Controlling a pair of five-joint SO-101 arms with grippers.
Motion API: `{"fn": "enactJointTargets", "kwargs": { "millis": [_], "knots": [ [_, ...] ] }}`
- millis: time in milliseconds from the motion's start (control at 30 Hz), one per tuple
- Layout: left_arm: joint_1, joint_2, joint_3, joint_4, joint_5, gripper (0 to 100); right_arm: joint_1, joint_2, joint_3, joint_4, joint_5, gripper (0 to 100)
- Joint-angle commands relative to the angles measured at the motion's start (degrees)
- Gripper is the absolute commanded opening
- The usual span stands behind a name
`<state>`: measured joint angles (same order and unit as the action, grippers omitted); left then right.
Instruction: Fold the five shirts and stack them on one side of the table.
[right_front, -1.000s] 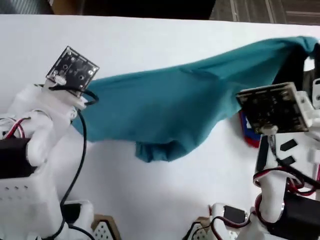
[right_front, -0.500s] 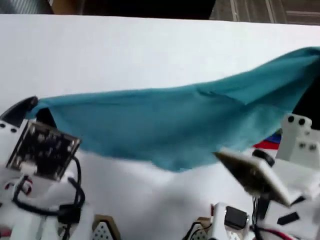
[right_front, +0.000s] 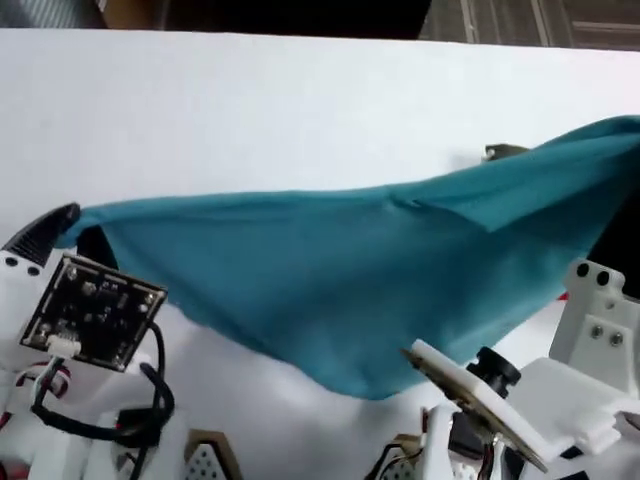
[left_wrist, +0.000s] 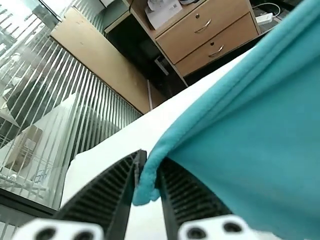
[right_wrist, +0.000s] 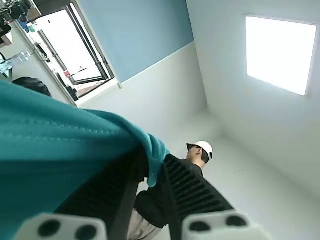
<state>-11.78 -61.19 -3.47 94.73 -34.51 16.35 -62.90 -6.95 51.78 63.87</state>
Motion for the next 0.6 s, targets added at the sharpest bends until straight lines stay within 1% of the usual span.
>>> {"fn": "enactJointTargets", "kwargs": {
  "millis": [0,167,300,467,567],
  "knots": [
    [0.1,-0.2,-1.7,-0.4,0.4,2,0.2,-0.4,-1.1,-1.1,0.5,2.1],
    [0.1,-0.2,-8.0,3.9,0.4,2,0.5,-1.2,-2.2,-1.0,0.5,2.1],
    [0.1,-0.2,-12.0,6.8,0.4,2,0.5,-5.1,-2.7,-0.9,0.6,2.1],
    [0.0,-0.2,-13.8,7.1,0.4,2,0.2,-7.6,-2.6,1.0,0.6,2.1],
    [0.1,0.2,-10.8,5.5,0.3,2,0.2,-6.1,-0.3,0.7,0.6,2.1]
  ]
}}
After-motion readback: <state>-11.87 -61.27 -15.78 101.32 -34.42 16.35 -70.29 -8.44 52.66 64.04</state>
